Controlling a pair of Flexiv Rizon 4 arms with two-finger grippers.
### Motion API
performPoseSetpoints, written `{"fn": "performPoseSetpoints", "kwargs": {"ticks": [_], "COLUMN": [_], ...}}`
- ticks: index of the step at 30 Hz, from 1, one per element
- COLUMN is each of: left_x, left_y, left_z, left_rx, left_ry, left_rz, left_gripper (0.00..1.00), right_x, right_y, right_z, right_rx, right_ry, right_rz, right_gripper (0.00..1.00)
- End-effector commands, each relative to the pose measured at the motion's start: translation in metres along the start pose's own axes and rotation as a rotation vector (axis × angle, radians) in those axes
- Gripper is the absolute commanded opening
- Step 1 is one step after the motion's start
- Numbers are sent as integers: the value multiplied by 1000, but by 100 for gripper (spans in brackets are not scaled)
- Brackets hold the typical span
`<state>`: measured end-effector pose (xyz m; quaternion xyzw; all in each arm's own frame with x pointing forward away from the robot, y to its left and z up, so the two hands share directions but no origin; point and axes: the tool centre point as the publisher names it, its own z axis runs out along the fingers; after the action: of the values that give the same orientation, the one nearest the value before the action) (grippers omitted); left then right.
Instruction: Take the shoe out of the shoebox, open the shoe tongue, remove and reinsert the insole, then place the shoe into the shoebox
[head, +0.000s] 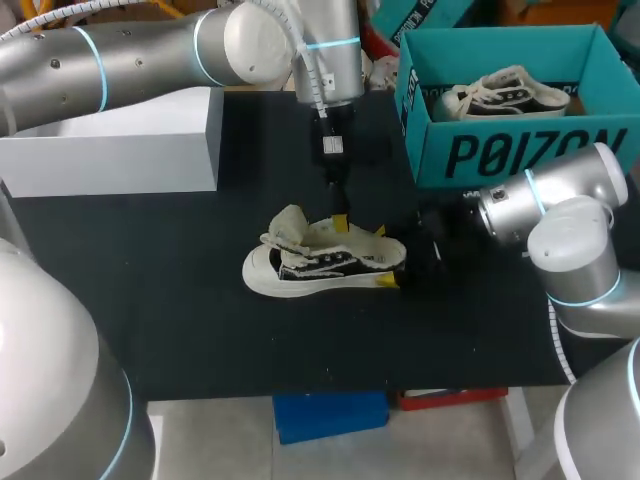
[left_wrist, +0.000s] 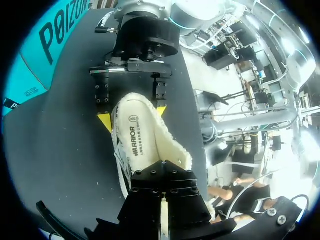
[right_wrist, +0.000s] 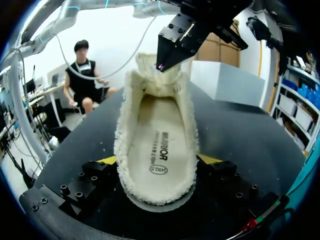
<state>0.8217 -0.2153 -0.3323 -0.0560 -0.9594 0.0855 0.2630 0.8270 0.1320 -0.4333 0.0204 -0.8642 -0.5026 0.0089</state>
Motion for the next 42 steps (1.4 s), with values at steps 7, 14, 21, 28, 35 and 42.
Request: {"fn": "performPoseSetpoints", "kwargs": {"ticks": [7,14,21,28,35,42], "left_x": [3,4,2,-4,-8,-11], "left_y": [3,4,3,2,0,1], "left_z": [1,4,18,34,53,65], "left_rx": [6,-32,-56,-78,-91,-83], "left_ry": [-11,-109,-159,-159,-139,-132], "left_rz": [2,8,-36,-53,-56,-75], "left_gripper": [0,0,0,0,0,0], "right_x": [-1,-1,-1,-1,-1,-1], "right_y": [-2,-2,-2,-2,-2,-2], "right_z": [-1,-1,-1,-1,-1,-1], "right_rx": [1,1,1,1,1,1], "right_ry": [0,0,0,0,0,0], "right_rz": [1,1,1,1,1,1], "right_gripper": [0,0,0,0,0,0]}}
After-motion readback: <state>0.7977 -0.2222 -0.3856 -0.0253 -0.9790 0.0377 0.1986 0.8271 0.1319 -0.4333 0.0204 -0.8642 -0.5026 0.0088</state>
